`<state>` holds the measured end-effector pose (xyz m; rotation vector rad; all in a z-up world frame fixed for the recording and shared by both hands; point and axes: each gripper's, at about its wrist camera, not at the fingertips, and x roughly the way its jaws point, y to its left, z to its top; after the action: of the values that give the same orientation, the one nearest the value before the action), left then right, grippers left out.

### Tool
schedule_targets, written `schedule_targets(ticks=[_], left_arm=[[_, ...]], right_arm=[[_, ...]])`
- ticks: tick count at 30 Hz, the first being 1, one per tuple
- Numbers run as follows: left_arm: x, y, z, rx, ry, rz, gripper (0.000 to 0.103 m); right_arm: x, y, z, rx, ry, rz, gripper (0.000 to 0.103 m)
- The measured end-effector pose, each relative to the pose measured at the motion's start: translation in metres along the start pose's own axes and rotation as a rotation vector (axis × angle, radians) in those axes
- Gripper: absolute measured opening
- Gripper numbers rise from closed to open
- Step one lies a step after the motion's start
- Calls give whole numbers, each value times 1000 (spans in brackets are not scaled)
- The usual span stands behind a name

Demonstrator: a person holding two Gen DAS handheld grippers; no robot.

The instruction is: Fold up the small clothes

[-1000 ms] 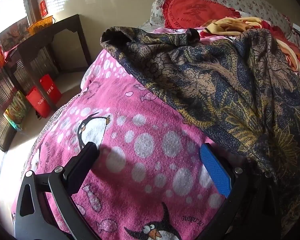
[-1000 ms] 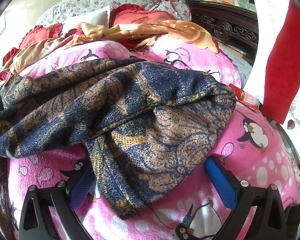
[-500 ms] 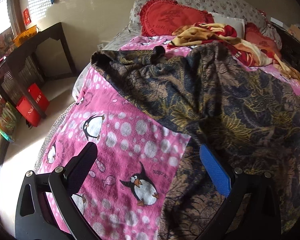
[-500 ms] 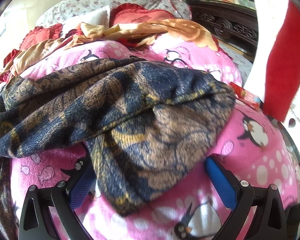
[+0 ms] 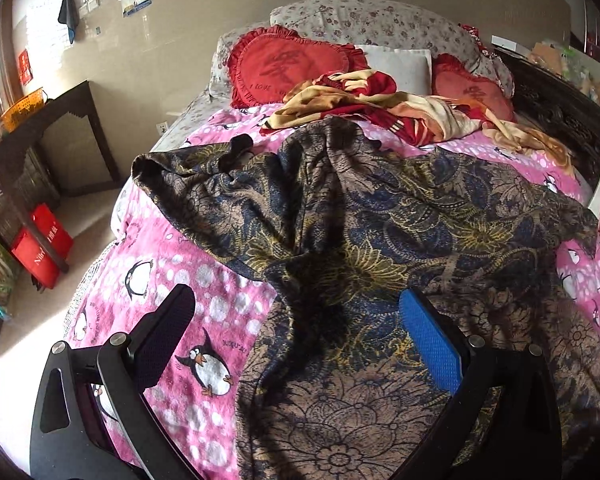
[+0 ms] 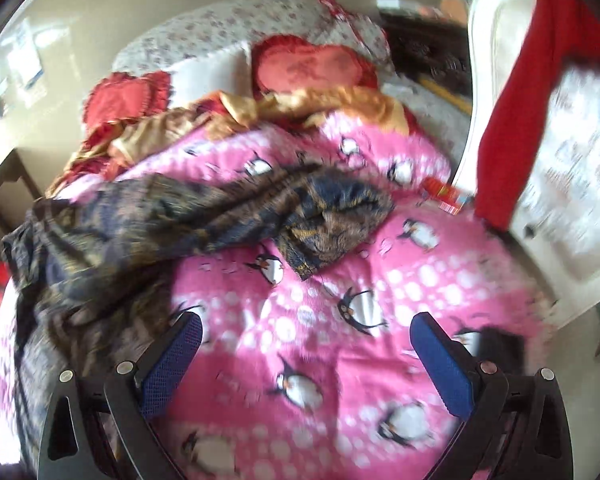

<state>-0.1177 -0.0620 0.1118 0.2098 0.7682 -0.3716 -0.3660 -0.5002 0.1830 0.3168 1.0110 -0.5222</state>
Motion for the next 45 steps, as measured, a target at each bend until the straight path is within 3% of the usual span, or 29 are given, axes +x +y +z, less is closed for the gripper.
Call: schedule_targets(ticks=[6, 13, 17, 27, 33, 45], left_arm=[[-5, -10, 0, 20, -10, 13, 103], [-10, -5, 1, 5, -9, -4, 103], [-8, 1, 0, -20, 14, -20, 103], [5, 12, -16, -73, 85, -46, 103], [20, 13, -33, -101, 154, -95, 102], [38, 17, -44, -136, 197, -111, 102]], right_arm=[[-80, 27, 13, -108, -52, 54, 103], [-117, 86, 27, -186, -128, 124, 103], [-94, 143, 27, -204, -96, 217, 103], [-18, 270, 6, -330, -2, 291, 103], [4, 297, 6, -344, 13, 277, 103], [28, 305, 7, -344, 62, 227, 103]])
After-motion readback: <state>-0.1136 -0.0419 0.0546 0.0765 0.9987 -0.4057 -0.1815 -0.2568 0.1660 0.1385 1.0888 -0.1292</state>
